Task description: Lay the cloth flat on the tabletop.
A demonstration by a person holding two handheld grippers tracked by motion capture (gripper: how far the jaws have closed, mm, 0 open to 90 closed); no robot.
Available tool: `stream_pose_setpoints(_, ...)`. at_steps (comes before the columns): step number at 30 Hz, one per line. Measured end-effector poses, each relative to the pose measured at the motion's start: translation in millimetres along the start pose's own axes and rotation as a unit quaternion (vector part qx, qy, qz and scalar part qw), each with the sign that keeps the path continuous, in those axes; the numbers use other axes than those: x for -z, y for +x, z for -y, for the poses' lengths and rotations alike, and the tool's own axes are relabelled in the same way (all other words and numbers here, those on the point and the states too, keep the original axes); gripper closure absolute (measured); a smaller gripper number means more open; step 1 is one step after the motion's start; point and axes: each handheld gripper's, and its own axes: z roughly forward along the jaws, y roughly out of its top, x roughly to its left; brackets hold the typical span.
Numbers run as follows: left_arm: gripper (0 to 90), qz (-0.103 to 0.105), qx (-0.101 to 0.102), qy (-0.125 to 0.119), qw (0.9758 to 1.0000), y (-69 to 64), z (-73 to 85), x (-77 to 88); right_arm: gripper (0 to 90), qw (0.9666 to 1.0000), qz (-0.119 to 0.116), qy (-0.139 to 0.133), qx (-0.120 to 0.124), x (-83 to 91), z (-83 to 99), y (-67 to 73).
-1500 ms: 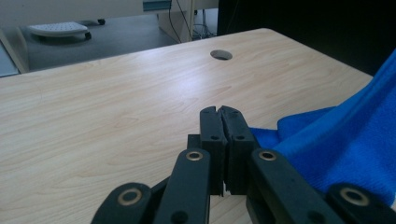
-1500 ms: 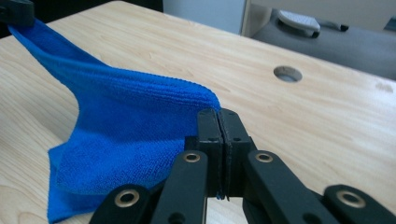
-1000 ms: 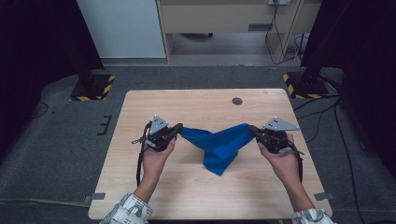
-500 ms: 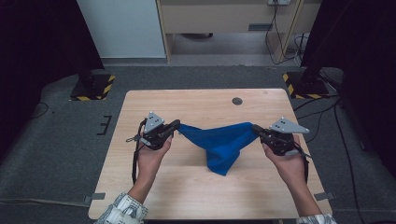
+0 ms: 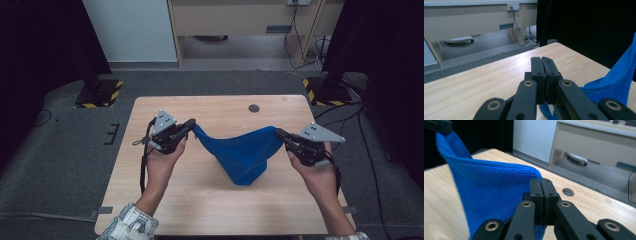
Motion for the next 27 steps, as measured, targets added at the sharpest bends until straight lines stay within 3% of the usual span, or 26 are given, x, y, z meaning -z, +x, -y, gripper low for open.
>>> stream_pose_setpoints(7, 87.9, -0.022, 0.017, 0.032, 0.9991, 18.5, 14.1, -48.4, 88.5, 0.9984, 0.027, 0.044, -0.024, -49.2, 24.0, -30.5)
stream_pose_setpoints(9, 87.9, -0.026, 0.031, 0.042, 0.9983, 27.7, 20.5, -63.0, 88.4, 0.9976, 0.031, 0.054, -0.030, -60.4, 30.4, -38.1)
stream_pose_setpoints(13, 87.8, -0.040, 0.037, 0.067, 0.9963, 40.1, 29.4, -85.5, 88.2, 0.9956, 0.034, 0.072, -0.049, -86.2, 44.4, -53.4)
stream_pose_setpoints(21, 88.2, -0.063, 0.017, 0.109, 0.9920, 59.0, 35.5, -122.5, 88.2, 0.9911, 0.041, 0.105, -0.071, -133.1, 56.1, -64.5)
stream_pose_setpoints(27, 88.2, -0.071, 0.035, 0.127, 0.9888, 74.8, 42.8, -144.3, 88.2, 0.9861, 0.053, 0.122, -0.099, -166.9, 62.6, -73.9)
